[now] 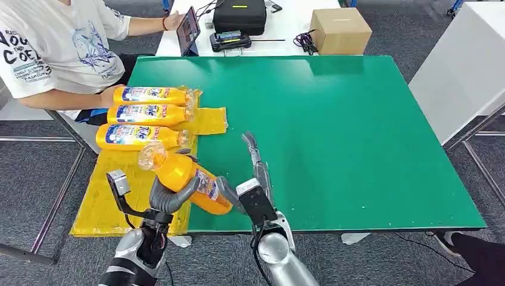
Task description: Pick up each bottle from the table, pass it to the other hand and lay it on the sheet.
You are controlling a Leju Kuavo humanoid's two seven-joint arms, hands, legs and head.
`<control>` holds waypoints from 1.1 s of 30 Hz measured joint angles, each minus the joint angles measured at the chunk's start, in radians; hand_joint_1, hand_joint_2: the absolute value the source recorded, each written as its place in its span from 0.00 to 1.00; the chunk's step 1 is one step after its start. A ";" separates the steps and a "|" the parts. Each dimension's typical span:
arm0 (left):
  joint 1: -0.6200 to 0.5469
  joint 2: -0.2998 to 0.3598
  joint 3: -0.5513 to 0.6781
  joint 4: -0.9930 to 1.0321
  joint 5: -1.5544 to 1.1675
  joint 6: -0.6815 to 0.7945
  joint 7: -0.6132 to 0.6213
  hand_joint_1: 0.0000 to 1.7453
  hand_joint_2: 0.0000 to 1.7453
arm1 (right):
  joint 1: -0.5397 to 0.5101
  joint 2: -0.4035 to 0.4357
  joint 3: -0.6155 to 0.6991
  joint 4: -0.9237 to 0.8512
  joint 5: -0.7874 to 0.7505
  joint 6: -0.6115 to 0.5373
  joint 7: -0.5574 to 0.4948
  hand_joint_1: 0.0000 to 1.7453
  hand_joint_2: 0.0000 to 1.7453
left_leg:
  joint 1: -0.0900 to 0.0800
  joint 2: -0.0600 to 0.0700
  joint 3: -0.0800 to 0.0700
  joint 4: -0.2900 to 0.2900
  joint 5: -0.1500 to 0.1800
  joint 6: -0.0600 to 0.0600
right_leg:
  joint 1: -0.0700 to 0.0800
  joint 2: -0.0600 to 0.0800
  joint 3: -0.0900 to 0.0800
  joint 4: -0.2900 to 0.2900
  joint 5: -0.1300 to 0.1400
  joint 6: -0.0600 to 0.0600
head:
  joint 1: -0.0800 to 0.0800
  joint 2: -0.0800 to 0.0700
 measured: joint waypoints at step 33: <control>-0.136 0.064 0.226 -0.098 -1.648 0.908 -0.221 1.00 1.00 | 0.044 -0.017 0.026 -0.331 -0.139 -0.005 -0.074 0.00 0.00 | 0.000 0.000 0.001 0.000 0.000 0.000 | 0.000 0.000 0.000 0.000 0.000 0.000 | 0.000 0.000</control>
